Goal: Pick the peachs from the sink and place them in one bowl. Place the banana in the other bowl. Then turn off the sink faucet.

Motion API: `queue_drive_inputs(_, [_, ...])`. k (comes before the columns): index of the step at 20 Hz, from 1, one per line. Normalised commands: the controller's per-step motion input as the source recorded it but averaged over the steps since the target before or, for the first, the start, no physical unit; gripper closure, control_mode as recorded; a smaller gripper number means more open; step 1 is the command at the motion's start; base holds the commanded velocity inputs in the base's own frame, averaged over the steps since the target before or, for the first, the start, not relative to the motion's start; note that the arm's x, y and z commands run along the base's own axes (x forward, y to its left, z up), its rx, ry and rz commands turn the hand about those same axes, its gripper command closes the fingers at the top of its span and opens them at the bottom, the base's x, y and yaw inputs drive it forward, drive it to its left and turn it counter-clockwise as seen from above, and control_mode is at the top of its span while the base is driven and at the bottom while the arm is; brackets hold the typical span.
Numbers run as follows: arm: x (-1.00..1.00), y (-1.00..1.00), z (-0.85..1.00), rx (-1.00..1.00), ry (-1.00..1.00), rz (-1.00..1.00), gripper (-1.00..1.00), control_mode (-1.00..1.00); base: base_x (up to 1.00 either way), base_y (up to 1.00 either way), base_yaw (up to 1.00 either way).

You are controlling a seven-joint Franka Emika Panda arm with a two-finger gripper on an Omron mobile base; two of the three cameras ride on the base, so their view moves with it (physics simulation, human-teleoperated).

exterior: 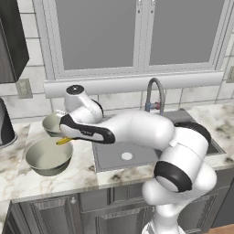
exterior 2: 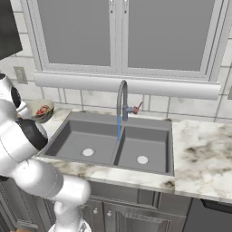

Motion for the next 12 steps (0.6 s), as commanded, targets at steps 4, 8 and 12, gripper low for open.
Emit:
queue_drive_inputs(4, [-0.09, 0.7, 0.0, 0.0, 0.03, 0.0, 1.0, -1.0, 0.0, 0.0, 0.0])
queue_drive_inputs(8, [-0.11, 0.64, -0.01, 0.0, 0.04, 0.0, 1.0, -1.0, 0.0, 0.0, 0.0])
queue_drive_inputs(12, [-0.09, 0.55, -0.08, 0.0, 0.04, 0.0, 1.0, -1.0, 0.0, 0.0, 0.0])
